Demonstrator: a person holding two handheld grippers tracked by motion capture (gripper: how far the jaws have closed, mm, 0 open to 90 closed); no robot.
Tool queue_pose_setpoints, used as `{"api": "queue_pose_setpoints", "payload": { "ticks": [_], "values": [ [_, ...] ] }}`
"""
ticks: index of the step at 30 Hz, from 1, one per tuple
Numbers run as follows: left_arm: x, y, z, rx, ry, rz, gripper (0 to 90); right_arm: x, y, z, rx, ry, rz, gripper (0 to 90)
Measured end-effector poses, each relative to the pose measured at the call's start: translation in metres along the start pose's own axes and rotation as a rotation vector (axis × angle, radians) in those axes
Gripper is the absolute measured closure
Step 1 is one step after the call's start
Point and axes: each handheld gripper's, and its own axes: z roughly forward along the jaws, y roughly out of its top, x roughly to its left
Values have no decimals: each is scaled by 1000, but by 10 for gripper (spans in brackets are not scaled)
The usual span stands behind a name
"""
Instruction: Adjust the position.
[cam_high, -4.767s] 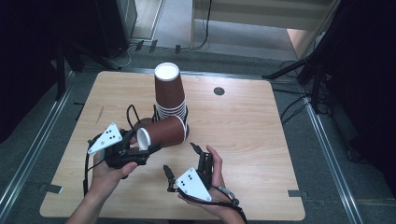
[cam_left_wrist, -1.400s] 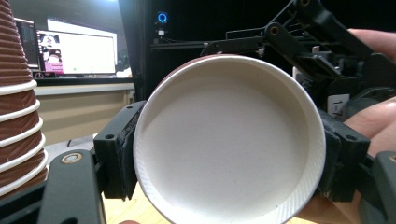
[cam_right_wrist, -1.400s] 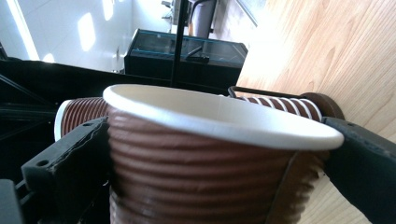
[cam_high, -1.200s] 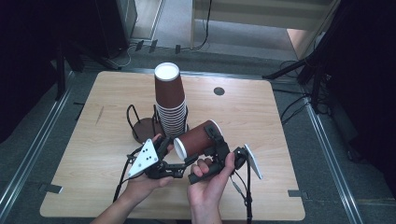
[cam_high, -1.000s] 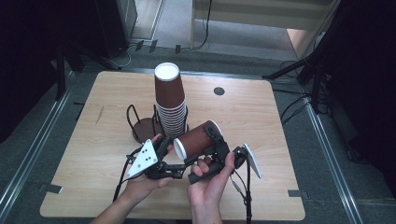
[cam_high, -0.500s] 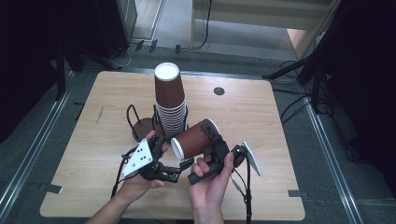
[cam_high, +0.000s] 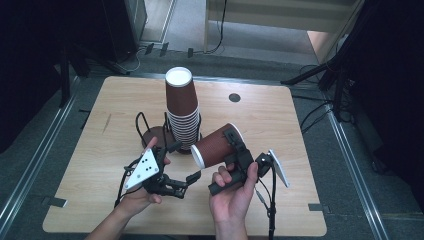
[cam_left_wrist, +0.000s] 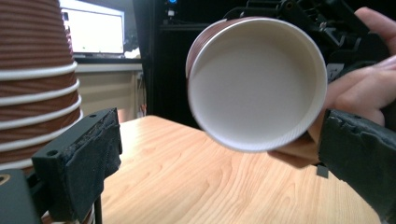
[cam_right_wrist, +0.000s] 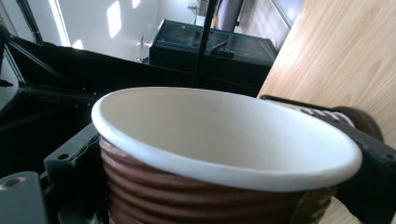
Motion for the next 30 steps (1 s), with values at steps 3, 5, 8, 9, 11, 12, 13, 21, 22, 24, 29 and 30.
{"api": "queue_pose_setpoints", "payload": {
  "ticks": [3, 5, 8, 9, 11, 12, 13, 21, 22, 24, 29, 30],
  "values": [
    [3, -3, -3, 19, 12, -2, 7, 2, 2, -1, -4, -13, -38, 76],
    [5, -5, -6, 26, 24, -8, 7, 3, 3, -1, -15, -30, -79, 92],
    [8, -8, -12, 35, 40, -14, 7, 4, 5, 0, -17, -32, -130, 95],
    [9, -9, -15, 38, 48, -15, 7, 5, 5, 1, -18, -29, -145, 96],
    [11, -10, -18, 45, 56, -17, 7, 6, 6, 1, -16, -28, -167, 97],
    [12, -11, -21, 48, 64, -17, 7, 6, 6, 2, -16, -25, -174, 98],
    [14, -11, -23, 48, 71, -19, 7, 6, 6, 2, -21, -26, -187, 99],
    [30, -17, -43, 58, 152, -35, 7, 8, 6, 4, -71, -46, -336, 100],
    [33, -18, -45, 57, 166, -38, 7, 8, 6, 4, -84, -51, -373, 100],
    [37, -19, -50, 58, 183, -43, 7, 8, 5, 5, -100, -69, -437, 101],
    [49, -24, -63, 65, 235, -59, 8, 8, 2, 5, -121, -90, -557, 102],
    [52, -26, -67, 67, 248, -66, 8, 9, 1, 5, -129, -95, -589, 102]
  ]
}}
